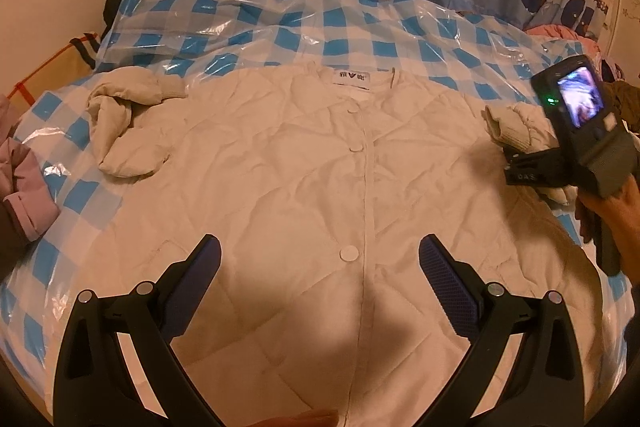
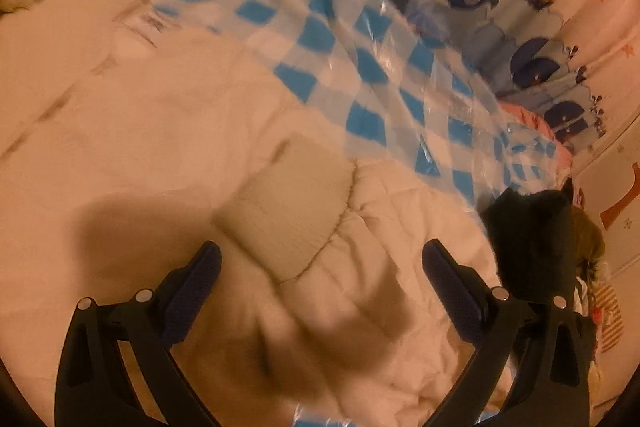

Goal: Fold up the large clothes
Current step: 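Move the right gripper to the knit cuff of a sleeve and grasp it, then lift the sleeve by its cuff with the right gripper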

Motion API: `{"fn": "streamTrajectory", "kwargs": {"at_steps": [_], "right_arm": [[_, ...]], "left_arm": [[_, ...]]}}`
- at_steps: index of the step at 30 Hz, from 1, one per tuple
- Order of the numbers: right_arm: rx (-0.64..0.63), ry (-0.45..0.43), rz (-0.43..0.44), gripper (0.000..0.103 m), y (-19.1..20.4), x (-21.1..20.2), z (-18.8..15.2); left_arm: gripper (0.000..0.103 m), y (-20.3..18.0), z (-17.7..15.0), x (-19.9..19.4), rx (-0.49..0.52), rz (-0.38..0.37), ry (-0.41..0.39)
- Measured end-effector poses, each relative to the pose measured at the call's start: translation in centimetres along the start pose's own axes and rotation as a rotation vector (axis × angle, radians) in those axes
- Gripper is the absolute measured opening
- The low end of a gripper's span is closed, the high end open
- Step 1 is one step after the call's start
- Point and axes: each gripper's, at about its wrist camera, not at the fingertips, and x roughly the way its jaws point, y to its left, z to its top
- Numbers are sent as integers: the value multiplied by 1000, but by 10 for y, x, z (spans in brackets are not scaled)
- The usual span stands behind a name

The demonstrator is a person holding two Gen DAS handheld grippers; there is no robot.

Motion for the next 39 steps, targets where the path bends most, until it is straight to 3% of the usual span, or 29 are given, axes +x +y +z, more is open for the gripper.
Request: {"fn": "streamTrajectory", "kwargs": {"at_steps": [2, 5, 7, 11, 13, 17, 20, 24, 25, 27, 28, 30, 32, 36, 38, 39], "right_arm": [[80, 49, 113, 50, -14, 17, 1], [257, 56, 217, 32, -45, 23, -3], [396, 5, 308, 29, -74, 13, -12], [686, -156, 434, 28, -151, -18, -44], [800, -222, 445, 28, -186, -31, -61], [1101, -341, 424, 28, -273, -46, -130], [1279, -356, 389, 28, -310, -37, -182], [1504, -296, 410, 28, -329, -5, -248], [1533, -284, 426, 30, -329, 1, -255], [1615, -228, 471, 47, -329, 20, -268], [1642, -199, 450, 64, -326, 22, -272], [1662, -206, 424, 71, -319, 21, -270], [1593, -219, 437, 84, -314, 18, -252], [1540, -273, 470, 84, -314, 21, -234], [1536, -296, 523, 62, -316, 24, -235], [1533, -289, 522, 56, -317, 23, -236]], "left_arm": [[96, 0, 0, 1, 0, -2, 4], [96, -1, 0, 5, 3, 1, 14], [96, -1, -2, 7, 2, -5, 23], [96, -4, -4, 9, 11, -3, 29], [96, -5, -4, 9, 15, -1, 29], [96, -9, -6, 12, 21, 0, 40], [96, -12, -7, 15, 25, 5, 47], [96, -18, -9, 19, 38, 16, 56], [96, -19, -9, 20, 42, 17, 58], [96, -22, -10, 22, 49, 20, 64], [96, -23, -10, 23, 54, 21, 65], [96, -24, -11, 24, 59, 27, 68], [96, -25, -11, 25, 60, 26, 71], [96, -26, -11, 25, 62, 27, 68], [96, -26, -11, 24, 60, 27, 67], [96, -25, -11, 24, 59, 26, 65]]}}
